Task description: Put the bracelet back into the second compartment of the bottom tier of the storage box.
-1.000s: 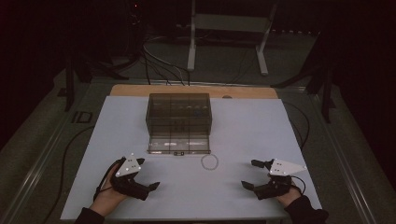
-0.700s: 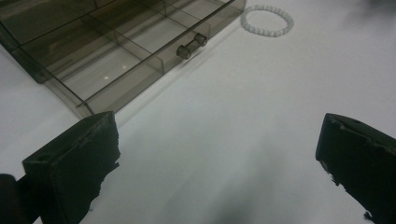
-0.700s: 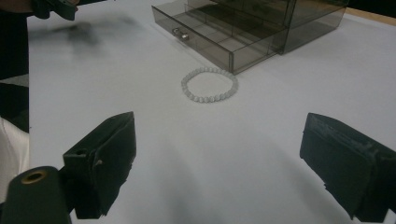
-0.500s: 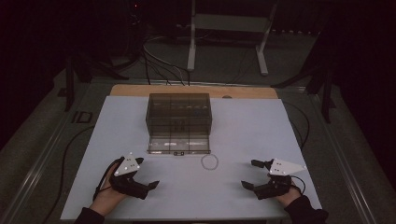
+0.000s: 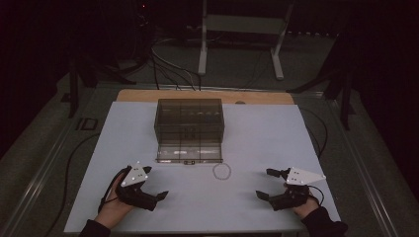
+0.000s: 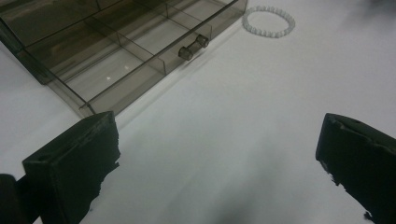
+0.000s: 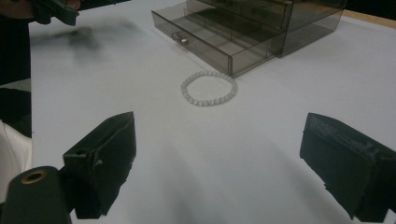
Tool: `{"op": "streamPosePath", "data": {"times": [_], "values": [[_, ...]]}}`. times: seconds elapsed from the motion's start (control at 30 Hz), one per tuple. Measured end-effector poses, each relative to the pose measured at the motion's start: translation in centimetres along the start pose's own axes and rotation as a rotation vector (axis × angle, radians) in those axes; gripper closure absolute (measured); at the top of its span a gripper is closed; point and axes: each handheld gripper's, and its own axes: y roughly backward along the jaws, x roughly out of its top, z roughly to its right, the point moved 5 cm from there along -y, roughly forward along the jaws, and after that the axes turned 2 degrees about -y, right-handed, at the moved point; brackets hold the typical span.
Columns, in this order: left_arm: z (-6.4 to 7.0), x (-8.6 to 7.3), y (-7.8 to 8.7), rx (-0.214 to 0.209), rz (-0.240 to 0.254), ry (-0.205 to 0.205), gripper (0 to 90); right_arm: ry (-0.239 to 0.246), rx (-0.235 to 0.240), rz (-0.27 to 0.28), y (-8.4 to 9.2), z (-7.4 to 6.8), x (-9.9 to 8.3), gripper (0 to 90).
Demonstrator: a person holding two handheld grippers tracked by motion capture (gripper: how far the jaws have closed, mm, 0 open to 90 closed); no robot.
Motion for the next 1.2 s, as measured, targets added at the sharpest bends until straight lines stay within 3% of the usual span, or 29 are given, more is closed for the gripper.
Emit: {"op": "streamPosePath", "data": {"times": [0.23, 0.63, 1.2], "values": [[0.0, 0.1, 0.1, -0.002, 0.003, -0.002, 0.0, 0.039, -0.012, -0.021, 0.5, -0.7, 1.0, 10.9], [0.2, 0.2, 0.2, -0.005, 0.012, -0.002, 0.0, 0.061, -0.029, -0.054, 1.0, -1.4, 3.6, 10.9], [0.2, 0.3, 0.3, -0.005, 0.016, -0.002, 0.0, 0.096, -0.024, -0.059, 0.1, -1.2, 7.2, 10.9]]}}
